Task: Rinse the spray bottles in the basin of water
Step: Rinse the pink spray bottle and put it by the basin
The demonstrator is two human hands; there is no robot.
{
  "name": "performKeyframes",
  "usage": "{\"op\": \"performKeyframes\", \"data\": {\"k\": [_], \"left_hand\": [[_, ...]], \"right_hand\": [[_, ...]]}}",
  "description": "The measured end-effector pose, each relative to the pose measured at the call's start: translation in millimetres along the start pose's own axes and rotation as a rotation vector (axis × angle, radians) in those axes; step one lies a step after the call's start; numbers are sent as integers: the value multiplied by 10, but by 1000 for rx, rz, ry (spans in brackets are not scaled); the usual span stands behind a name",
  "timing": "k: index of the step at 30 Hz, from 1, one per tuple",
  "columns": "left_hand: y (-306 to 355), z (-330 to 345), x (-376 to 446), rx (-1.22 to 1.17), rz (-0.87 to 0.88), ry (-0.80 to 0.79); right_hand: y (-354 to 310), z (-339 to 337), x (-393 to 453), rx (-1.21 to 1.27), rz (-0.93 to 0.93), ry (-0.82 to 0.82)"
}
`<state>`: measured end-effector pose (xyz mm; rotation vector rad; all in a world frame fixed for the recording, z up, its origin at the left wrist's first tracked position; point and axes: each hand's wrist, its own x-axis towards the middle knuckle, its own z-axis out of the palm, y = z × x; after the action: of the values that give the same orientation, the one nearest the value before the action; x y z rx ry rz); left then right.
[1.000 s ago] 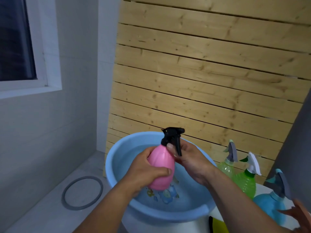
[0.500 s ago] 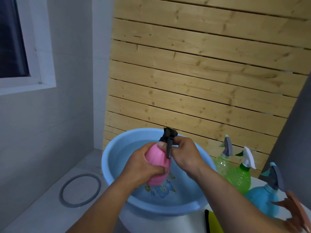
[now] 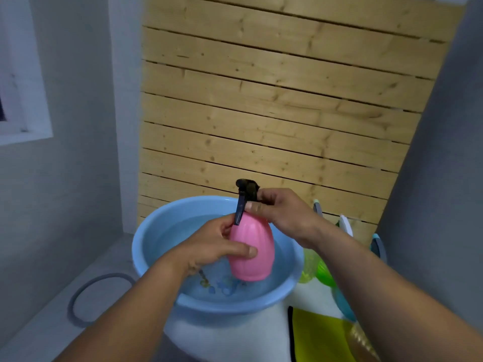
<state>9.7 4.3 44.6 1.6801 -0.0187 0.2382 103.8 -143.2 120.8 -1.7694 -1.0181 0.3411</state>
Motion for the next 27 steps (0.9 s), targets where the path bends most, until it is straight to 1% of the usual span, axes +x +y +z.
{"op": "performKeyframes", "data": {"k": [3,5,8,12,14,17,18,20,22,27], "left_hand": [[99,149,107,-5,23,16],[140,294,150,94,48,20],[119,487,167,262,47,111],[64,726,146,258,26,201],[67,819,147,259,22,210],[80,895,139,232,39,171],[91,923,137,219,42,144],[117,949,136,194,40,91],[152,989,160,186,42,45],[204,1041,223,217,60,-46]], "right_hand": [[-3,-25,-87,19,1,199],[10,-34,-149,48,2,311],[27,-60,-220,-8,10,406],[59,-160,-336,17,81,542],[50,-255,-413,50,99,513],[-12,-464,-540,172,166,371],[-33,-547,-588,176,190,324],[-60,-651,-655,89,156,259],[-82,-708,-722,1,120,280],[-171,-739,-850,-184,113,454]]}}
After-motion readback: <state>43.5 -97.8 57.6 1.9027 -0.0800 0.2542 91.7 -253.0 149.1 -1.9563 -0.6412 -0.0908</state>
